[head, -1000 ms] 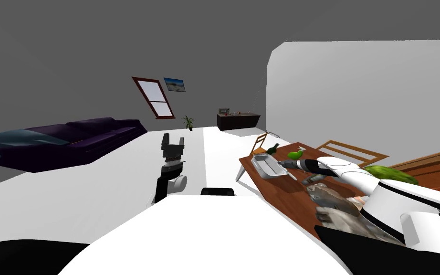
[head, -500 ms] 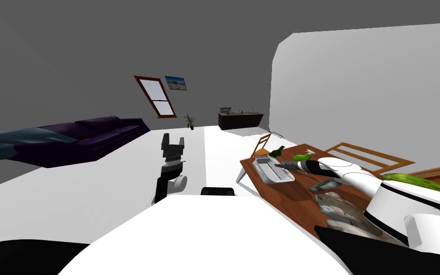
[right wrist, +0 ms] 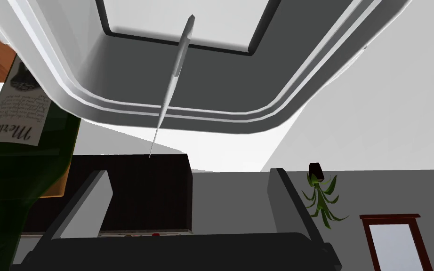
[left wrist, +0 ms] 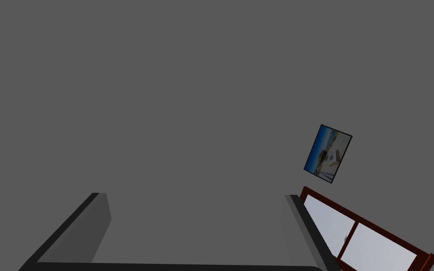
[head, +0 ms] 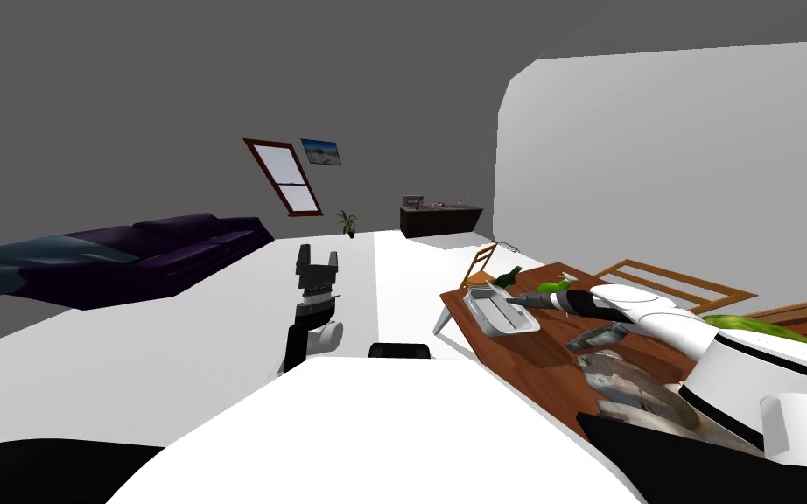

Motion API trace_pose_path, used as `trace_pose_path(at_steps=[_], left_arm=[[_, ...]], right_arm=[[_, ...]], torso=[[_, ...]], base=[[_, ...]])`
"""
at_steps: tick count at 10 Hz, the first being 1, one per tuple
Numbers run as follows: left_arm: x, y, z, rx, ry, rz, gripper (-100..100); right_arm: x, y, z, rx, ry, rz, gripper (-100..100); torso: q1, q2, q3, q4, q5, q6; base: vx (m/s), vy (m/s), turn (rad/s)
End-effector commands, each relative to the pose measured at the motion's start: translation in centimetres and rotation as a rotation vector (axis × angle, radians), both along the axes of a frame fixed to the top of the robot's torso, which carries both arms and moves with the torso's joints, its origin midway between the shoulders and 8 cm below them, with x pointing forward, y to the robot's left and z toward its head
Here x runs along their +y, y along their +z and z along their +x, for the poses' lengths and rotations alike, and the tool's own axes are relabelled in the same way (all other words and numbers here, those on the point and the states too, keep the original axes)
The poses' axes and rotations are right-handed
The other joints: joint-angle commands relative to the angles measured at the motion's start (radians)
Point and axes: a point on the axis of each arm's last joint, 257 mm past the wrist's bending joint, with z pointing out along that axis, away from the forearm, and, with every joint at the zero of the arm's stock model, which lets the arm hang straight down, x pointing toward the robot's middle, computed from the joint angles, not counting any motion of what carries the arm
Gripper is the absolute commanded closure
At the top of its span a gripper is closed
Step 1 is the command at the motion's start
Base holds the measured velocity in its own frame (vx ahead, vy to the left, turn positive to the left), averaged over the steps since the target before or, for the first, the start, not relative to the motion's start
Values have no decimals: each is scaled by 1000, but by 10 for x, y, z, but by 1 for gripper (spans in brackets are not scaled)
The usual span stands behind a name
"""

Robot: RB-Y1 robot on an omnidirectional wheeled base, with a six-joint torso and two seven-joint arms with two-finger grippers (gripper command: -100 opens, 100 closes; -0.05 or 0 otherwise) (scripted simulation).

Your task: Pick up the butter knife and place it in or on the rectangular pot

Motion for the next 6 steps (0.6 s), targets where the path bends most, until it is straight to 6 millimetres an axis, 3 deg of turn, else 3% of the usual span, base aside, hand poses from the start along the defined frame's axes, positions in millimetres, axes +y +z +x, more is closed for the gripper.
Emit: trace_pose_path(at_steps=[1, 2, 5, 6], left_arm=[[0, 0, 0, 0, 0, 0, 0], [0, 0, 0, 0, 0, 0, 0], [0, 0, 0, 0, 0, 0, 0], [0, 0, 0, 0, 0, 0, 0]], right_arm=[[-2, 16, 3, -3, 4, 2, -100], [-3, 28, 3, -6, 7, 2, -100], [-3, 30, 4, -7, 7, 1, -100], [-3, 31, 4, -6, 8, 2, 0]], torso=[[0, 0, 0, 0, 0, 0], [0, 0, 0, 0, 0, 0], [0, 0, 0, 0, 0, 0], [-1, 0, 0, 0, -1, 0]], base=[[-3, 28, -27], [0, 31, -32], [1, 12, -7], [0, 0, 0]])
